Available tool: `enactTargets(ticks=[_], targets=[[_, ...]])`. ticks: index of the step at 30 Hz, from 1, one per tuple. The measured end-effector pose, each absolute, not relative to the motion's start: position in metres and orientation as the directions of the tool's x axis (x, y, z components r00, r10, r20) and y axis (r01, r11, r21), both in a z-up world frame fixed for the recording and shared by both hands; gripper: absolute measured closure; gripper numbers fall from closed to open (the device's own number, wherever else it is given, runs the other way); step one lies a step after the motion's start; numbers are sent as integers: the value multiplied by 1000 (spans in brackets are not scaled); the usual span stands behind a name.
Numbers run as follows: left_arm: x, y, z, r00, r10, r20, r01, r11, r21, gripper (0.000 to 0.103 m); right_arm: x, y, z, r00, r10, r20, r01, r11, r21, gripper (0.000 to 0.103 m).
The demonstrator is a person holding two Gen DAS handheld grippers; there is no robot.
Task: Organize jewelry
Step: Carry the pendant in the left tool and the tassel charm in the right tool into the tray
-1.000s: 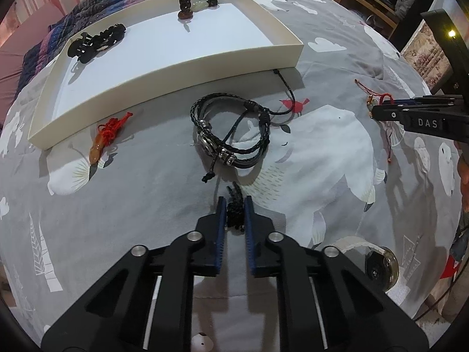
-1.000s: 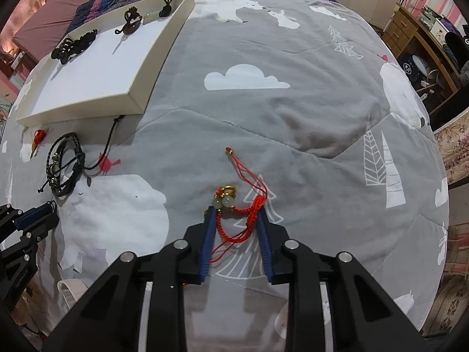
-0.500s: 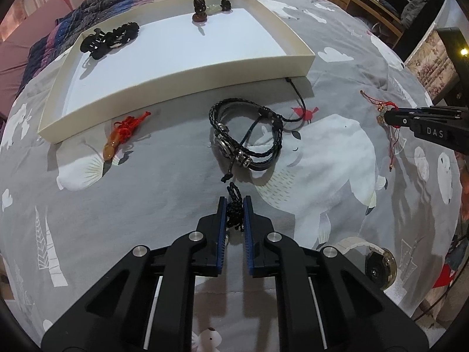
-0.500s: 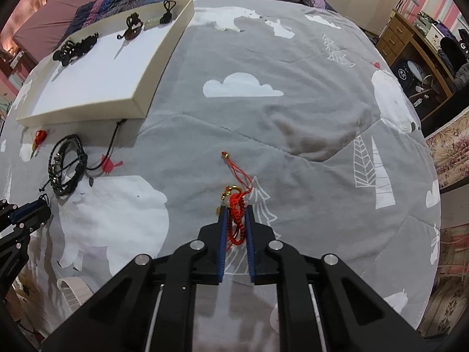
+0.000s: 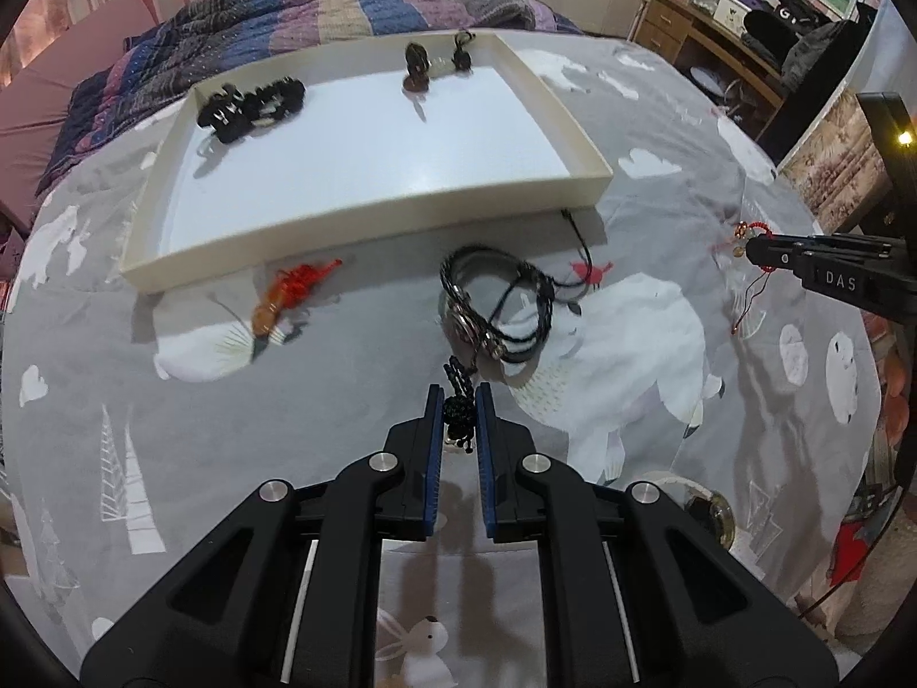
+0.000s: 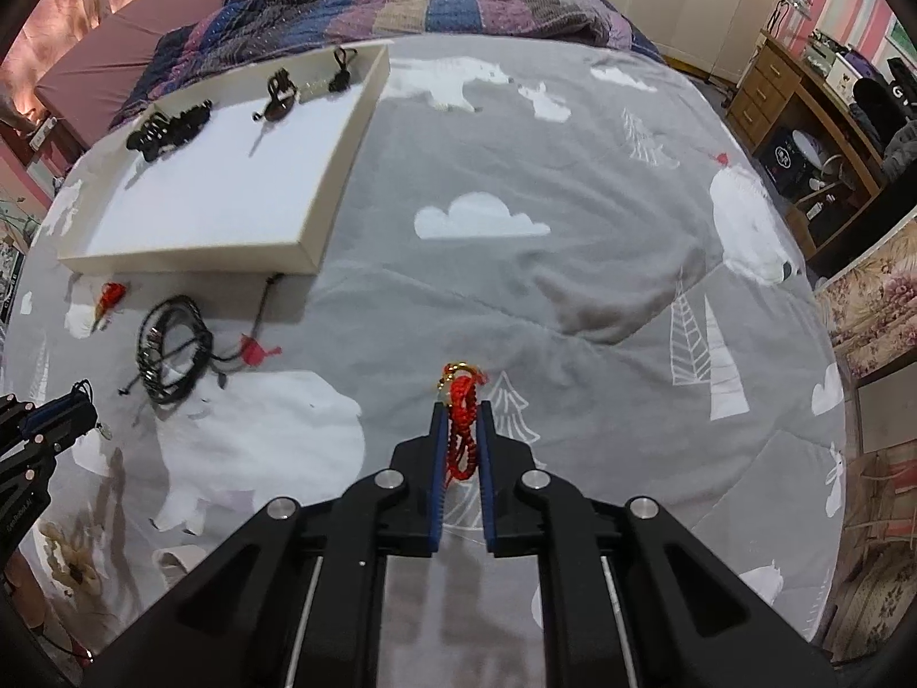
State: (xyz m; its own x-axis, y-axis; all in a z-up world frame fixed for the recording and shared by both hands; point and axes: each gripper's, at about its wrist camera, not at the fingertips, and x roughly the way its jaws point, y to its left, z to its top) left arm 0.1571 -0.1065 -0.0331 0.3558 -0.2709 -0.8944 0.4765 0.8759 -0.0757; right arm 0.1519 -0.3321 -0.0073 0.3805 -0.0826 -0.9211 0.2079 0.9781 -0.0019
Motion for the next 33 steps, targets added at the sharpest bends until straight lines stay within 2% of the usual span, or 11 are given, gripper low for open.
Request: enactTargets(ticks=[8,20,26,33], targets=[[181,-87,3,401,-294,-868,436,894,-101,94,175,-321,34,439,-81,-895,196,981,7,94],[279,-73,55,496,-279,-822,353,930,-102,94,273,-287,79,523,-15,-852,144,987,72,94],[343,-89,37,476,-288,-831,326,935,-137,94,333,-270,63,525,-7,-851,131,989,72,94],[402,-116,-15,417,-283,-864,302,939,-162,94,381,-268,17,494,-20,-869,146,987,60,94]])
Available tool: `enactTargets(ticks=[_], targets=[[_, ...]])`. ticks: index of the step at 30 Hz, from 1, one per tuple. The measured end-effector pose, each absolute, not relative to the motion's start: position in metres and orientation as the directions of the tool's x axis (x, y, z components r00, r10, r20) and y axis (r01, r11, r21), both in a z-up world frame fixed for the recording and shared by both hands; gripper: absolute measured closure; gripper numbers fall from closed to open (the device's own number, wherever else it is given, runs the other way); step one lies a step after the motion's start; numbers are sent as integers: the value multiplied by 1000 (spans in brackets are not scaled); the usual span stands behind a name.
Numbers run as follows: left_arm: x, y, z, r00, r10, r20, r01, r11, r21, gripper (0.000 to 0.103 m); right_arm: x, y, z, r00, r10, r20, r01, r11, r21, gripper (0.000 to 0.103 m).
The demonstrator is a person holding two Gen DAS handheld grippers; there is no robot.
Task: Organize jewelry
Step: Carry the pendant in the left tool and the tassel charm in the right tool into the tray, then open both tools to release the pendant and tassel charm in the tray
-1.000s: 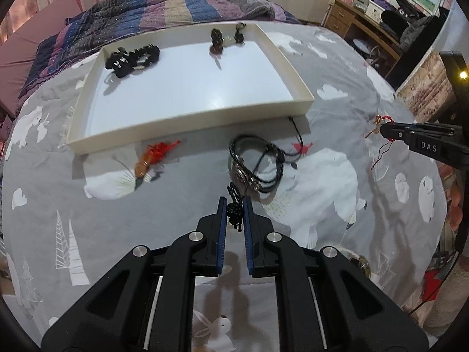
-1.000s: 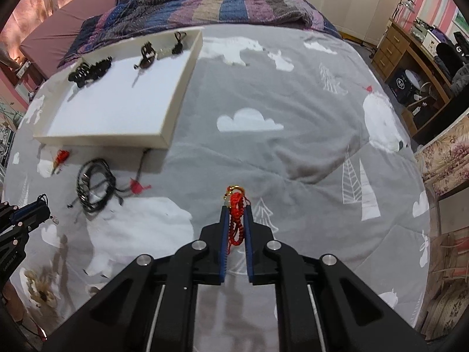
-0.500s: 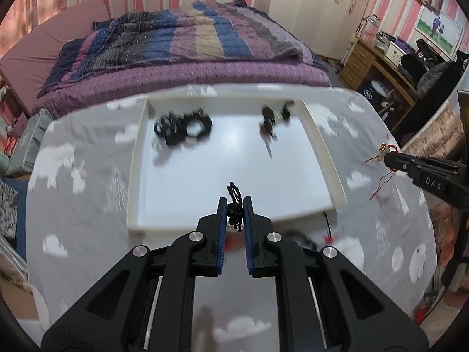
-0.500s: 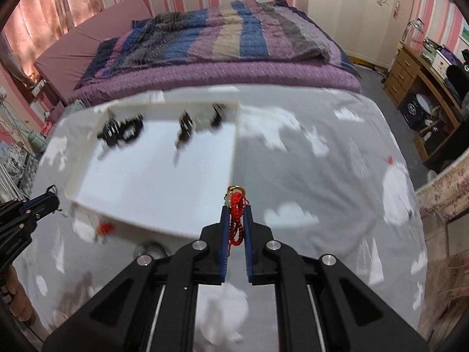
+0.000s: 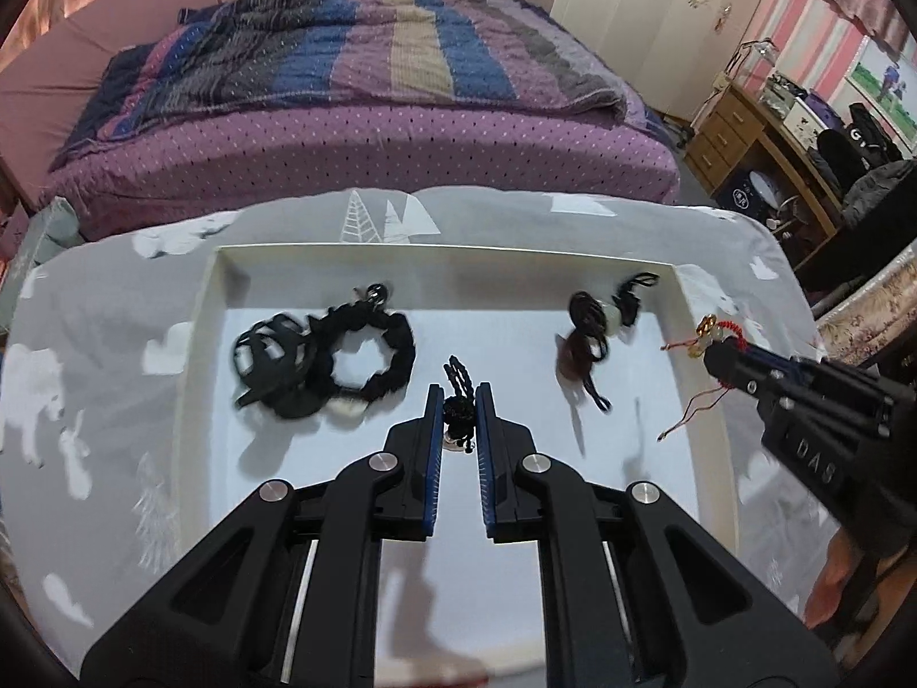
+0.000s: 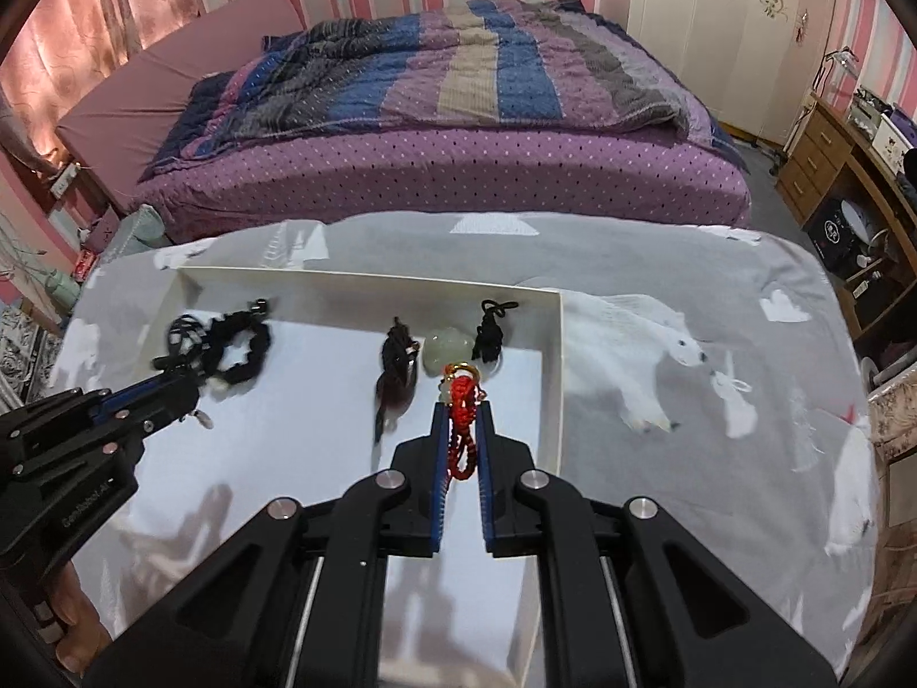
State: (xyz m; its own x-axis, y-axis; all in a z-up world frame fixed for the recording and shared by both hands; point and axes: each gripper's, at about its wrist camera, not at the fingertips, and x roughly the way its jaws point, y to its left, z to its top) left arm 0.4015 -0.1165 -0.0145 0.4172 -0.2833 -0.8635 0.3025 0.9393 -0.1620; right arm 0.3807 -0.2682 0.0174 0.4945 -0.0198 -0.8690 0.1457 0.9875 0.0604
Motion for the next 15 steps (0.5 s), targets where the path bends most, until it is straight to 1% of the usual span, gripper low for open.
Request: enactTargets(ticks=[5,12,14,15], targets=[[418,-132,-33,404,-297,-865,315,933,-173,94,396,-274,-4,499,-9,-867,146,986,74,94],[438,-138,-57,392,-262,-882,304,942,-144,94,409,-276,-32,476,-9,-879,149,986,71,94],[439,-140,-60,399,-249,-883,302,944,-129,93,411,-275,-38,463,-26,-886,155,987,52,94],[440,-140,-60,398,-247,-883,302,945,-128,91,412,-275,-39,462,-26,-886,158,986,54,93]])
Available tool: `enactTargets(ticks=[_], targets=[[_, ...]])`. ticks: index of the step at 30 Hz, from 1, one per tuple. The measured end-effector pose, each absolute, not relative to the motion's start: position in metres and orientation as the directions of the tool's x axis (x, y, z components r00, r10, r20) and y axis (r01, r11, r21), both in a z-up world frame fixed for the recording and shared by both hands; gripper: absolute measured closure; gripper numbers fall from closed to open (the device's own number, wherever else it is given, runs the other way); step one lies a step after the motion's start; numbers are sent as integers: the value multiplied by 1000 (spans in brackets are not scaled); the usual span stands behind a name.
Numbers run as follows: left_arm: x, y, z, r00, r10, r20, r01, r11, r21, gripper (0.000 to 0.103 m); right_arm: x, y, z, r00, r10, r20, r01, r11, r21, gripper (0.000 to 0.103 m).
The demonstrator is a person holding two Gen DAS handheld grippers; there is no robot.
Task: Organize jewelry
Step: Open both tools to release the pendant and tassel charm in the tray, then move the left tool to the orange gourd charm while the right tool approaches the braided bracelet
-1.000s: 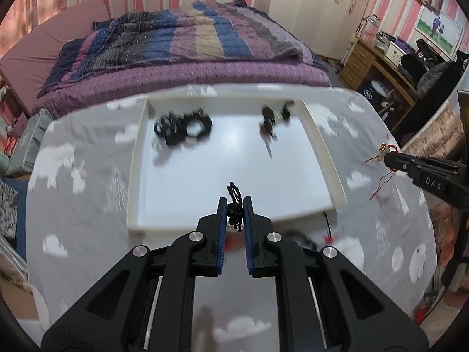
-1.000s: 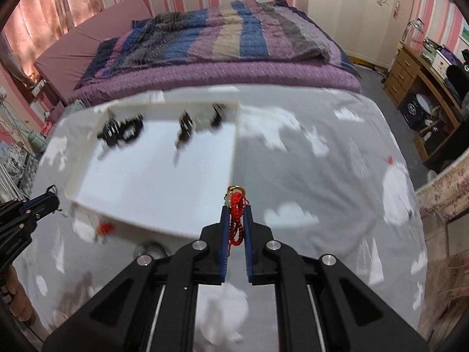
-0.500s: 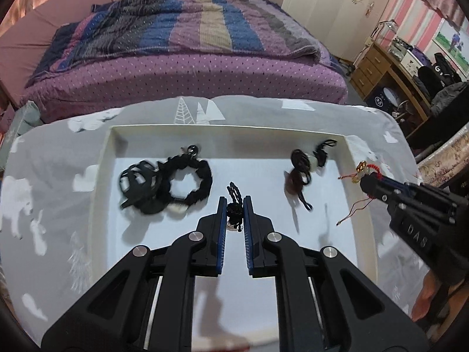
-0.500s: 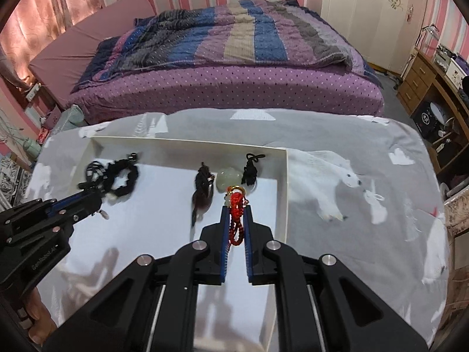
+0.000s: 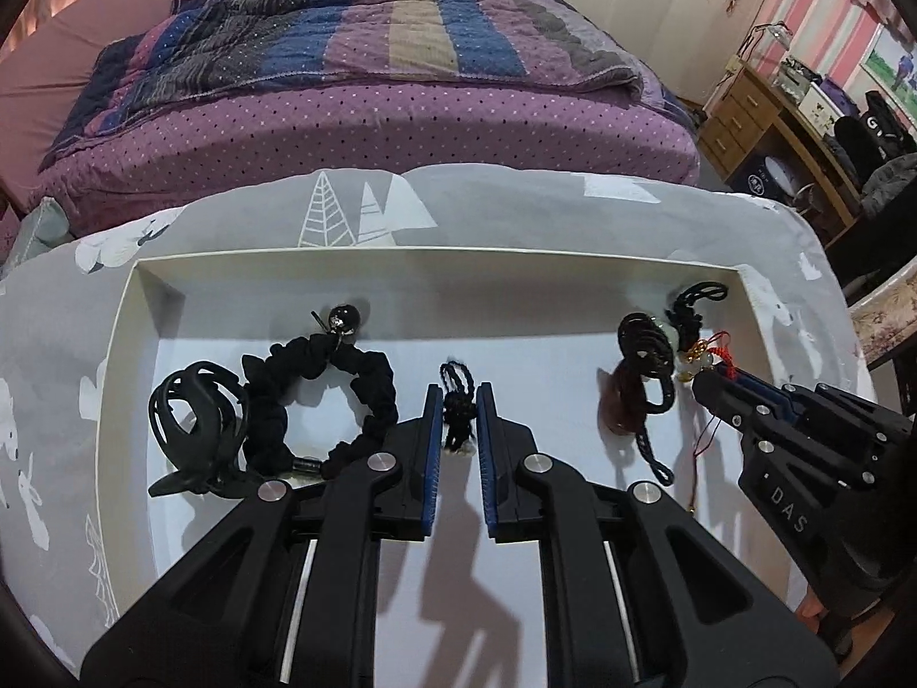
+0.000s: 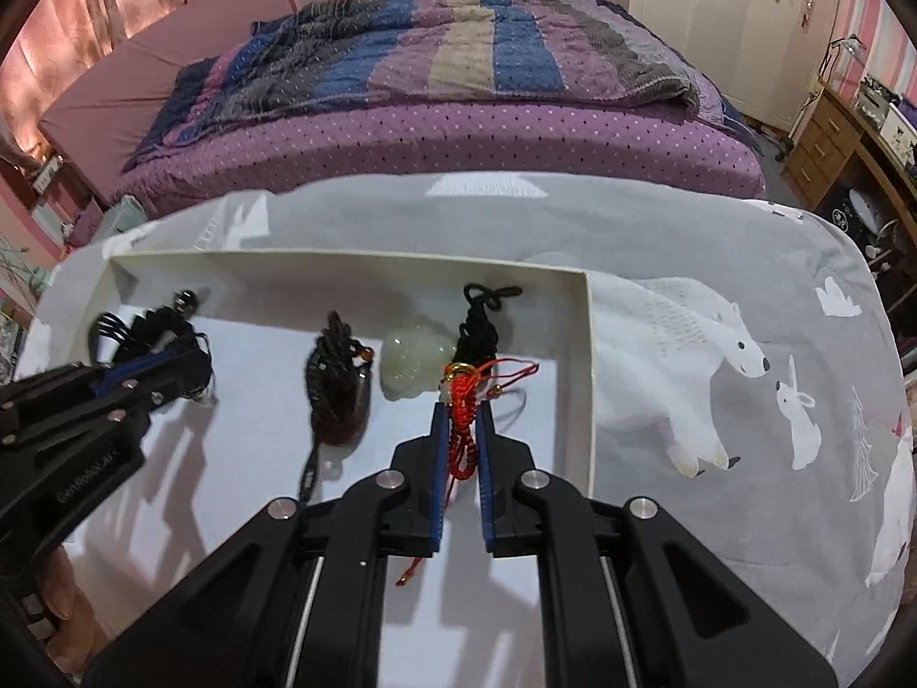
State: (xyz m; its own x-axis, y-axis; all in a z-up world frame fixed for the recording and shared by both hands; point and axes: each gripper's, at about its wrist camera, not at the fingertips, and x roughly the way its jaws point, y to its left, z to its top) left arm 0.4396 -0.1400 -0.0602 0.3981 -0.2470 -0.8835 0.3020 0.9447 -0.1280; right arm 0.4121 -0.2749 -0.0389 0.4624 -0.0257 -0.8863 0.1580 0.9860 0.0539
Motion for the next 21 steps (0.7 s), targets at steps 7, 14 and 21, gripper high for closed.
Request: enactTargets(ticks=[7,14,21], targets=[[433,-138,-50,415,-241,-877,307,945,-114,64,409,-274,-35,484,0,-875,139,987,76,92],[412,-125,-22,461,-251,-851,296,948,-119,41,393,-281,-12,538,6,-843,155,982,106,53],[371,-93,6,540,-203,-817,260,963,-67,21,355,-285,19,576,-4,-817,142,985,95,51]])
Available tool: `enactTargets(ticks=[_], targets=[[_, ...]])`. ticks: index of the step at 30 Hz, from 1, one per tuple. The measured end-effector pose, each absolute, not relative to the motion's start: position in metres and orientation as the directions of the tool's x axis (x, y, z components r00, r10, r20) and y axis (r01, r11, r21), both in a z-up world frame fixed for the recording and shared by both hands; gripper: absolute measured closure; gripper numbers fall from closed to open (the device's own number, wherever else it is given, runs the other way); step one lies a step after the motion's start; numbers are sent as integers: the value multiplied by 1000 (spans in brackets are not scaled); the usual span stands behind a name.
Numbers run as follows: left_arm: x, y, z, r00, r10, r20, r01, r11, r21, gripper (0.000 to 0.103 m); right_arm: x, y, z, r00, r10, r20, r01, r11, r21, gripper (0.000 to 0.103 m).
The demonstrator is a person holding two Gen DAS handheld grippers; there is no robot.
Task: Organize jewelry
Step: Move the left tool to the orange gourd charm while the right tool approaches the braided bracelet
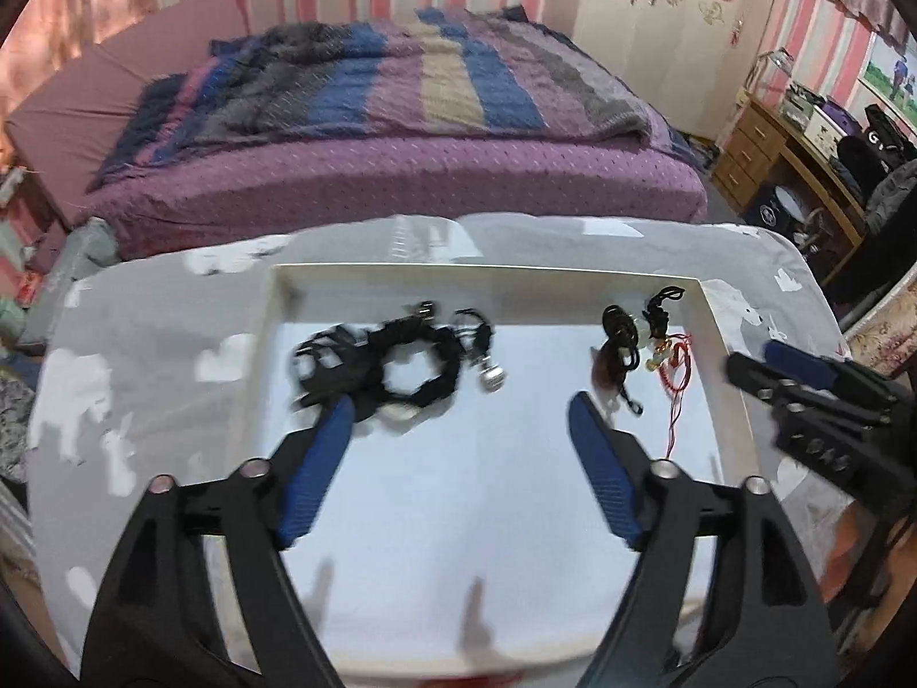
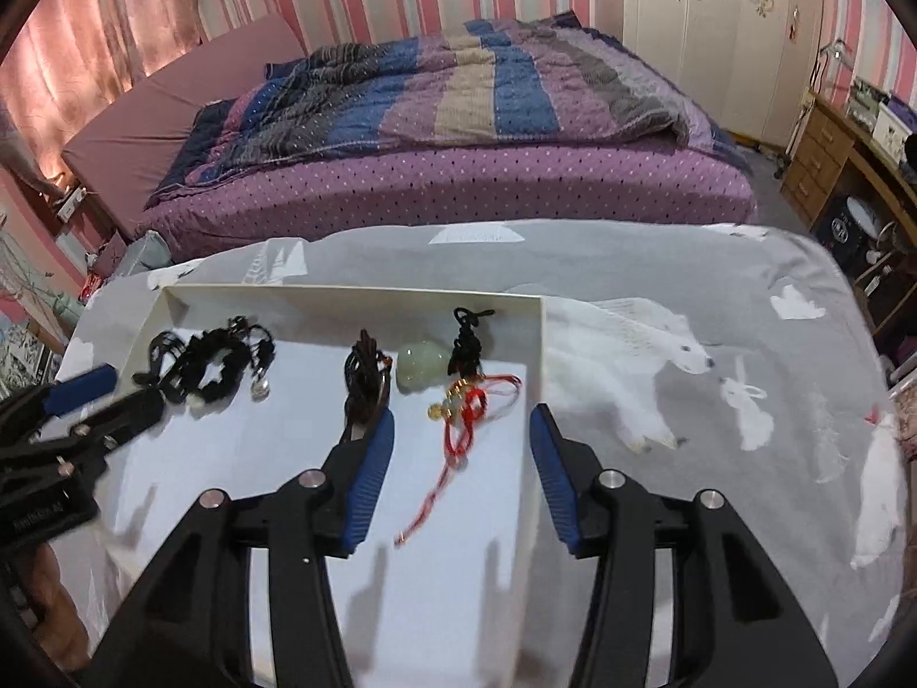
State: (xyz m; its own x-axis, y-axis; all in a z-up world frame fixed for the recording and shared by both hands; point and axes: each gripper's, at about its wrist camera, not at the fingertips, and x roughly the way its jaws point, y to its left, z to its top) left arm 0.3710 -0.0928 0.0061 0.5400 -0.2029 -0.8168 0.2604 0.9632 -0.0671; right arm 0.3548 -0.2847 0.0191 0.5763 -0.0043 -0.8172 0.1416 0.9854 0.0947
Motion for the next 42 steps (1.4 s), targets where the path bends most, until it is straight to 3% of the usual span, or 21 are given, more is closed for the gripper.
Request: enactTargets(ticks=[3,9,17,42], targets=[[344,-72,16,555,-200,-808,245,967,-71,12,325,-286,34,600,-19,-800,141,986,83,40],[291,-45,25,588,-187,-787,235,970,-56,3,266,-284,51,616,-58,-786,150,988,45,30],[234,-13,16,582,-191,-791,224,972,-70,3,200,-282,61,610,-127,-782,168,985,-29,18],[211,-2,-21,513,-169,-841,245,968,-45,3,184,-248,16,506,-125,-854,121,990,-73,16]])
